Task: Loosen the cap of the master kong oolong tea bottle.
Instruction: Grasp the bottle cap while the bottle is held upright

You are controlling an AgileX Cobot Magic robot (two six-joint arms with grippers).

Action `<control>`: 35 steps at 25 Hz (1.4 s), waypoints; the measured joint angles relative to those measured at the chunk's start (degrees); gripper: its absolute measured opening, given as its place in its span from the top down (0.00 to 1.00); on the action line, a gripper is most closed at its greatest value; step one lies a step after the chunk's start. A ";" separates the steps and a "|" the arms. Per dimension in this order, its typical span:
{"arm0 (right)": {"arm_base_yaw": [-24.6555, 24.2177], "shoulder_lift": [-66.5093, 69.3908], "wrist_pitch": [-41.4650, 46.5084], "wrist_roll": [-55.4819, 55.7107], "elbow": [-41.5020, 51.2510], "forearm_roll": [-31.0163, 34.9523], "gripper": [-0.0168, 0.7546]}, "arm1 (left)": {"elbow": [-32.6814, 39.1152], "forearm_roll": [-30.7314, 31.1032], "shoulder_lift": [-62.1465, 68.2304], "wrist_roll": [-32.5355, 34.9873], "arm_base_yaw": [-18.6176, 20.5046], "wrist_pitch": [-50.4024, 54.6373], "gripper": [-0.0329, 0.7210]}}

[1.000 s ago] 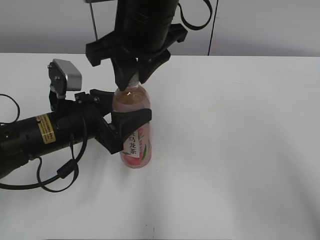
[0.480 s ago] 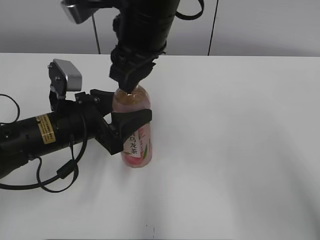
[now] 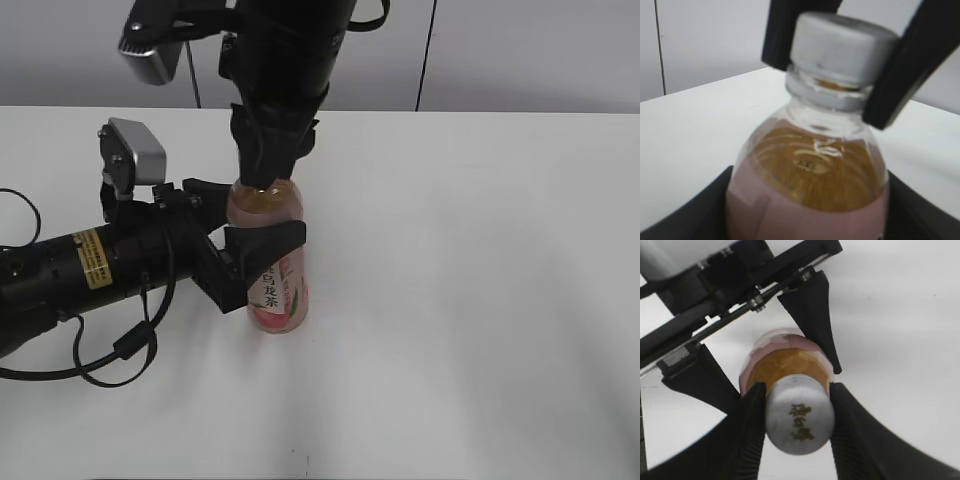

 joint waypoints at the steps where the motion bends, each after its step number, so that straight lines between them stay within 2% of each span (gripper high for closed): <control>1: 0.06 0.00 0.00 -0.73 0.00 -0.53 0.61 | 0.00 0.00 0.00 0.00 0.00 0.00 0.34; 27: 0.57 0.00 0.05 -20.14 -0.11 -2.00 0.59 | -0.46 -0.06 -0.05 0.00 -0.30 1.44 0.34; 31: 0.57 0.00 0.05 -19.76 -0.11 -2.00 0.59 | -0.46 -0.06 -0.05 0.00 -0.32 1.44 0.34; 35: 0.57 0.00 0.05 -12.58 -0.11 -2.33 0.59 | -0.46 -0.06 -0.05 0.00 -0.37 1.44 0.34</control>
